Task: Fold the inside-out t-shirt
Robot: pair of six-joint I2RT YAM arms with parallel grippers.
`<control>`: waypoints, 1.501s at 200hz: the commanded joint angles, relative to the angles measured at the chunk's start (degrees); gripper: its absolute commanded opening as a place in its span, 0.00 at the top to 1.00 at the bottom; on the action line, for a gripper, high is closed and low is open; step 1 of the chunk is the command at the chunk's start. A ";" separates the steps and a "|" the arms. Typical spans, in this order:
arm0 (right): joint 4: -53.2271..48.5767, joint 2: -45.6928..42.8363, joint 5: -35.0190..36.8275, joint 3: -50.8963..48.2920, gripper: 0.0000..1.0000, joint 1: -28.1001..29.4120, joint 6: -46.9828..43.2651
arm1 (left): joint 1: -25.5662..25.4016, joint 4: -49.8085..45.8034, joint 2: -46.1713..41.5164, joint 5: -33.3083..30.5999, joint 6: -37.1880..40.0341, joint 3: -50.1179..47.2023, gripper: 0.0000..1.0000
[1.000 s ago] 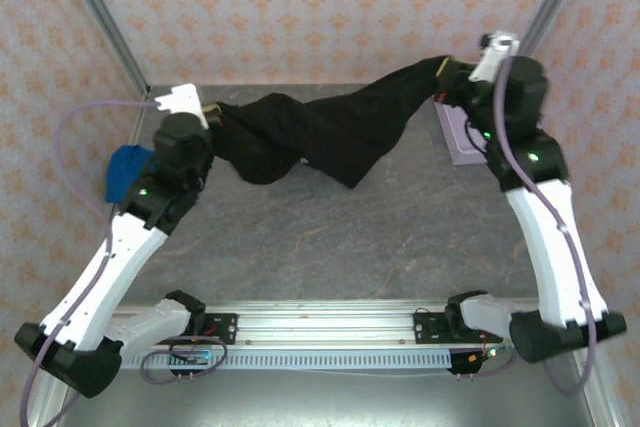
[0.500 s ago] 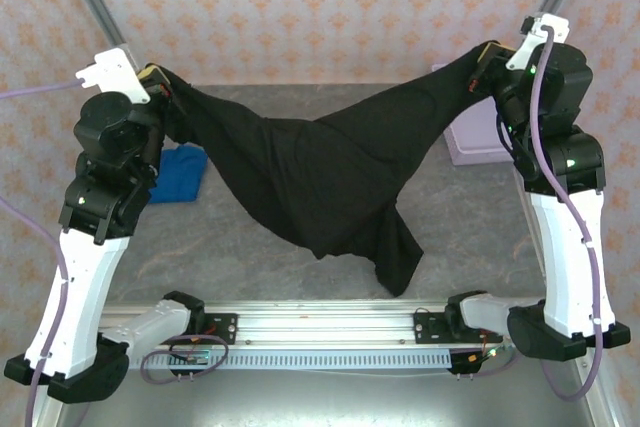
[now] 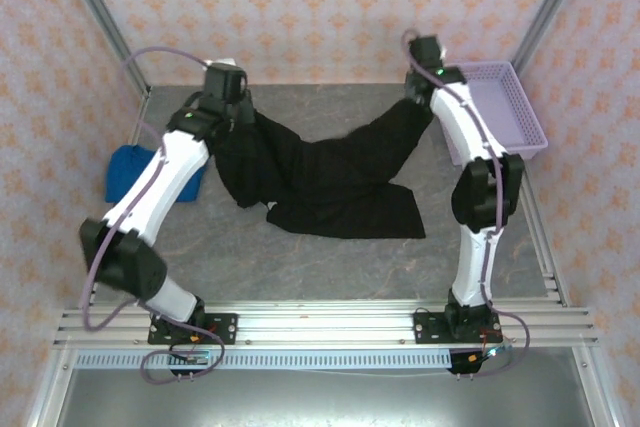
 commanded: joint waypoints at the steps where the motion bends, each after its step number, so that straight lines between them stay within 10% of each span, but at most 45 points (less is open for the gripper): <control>1: 3.91 -13.00 -5.91 -9.50 0.42 4.13 -3.05 | 0.87 -1.55 -0.29 -0.07 -0.63 1.29 1.00; 57: 17.09 -28.29 -17.18 -44.60 0.41 26.96 -8.61 | 2.32 -1.07 0.77 1.06 -1.14 0.24 1.00; 118: 25.76 -14.01 -12.09 -46.58 0.45 43.71 -13.30 | 2.64 -2.07 -0.77 0.90 -0.71 0.40 1.00; 145: 24.52 -8.58 -9.48 -44.22 0.50 43.88 -14.54 | 2.85 -2.37 -1.29 0.73 -0.58 0.41 1.00; 183: 19.44 -14.88 -7.21 -45.62 0.99 43.23 -14.39 | 3.68 -3.07 -1.34 -0.09 -0.54 0.50 1.00; 234: 12.69 -41.66 -26.43 -51.25 1.00 29.64 -8.20 | 3.69 0.36 0.97 2.65 -1.60 -6.76 0.99; 300: 10.72 -33.65 -38.66 -42.86 1.00 12.25 4.77 | 2.40 4.19 -4.99 2.23 -1.32 -19.40 0.37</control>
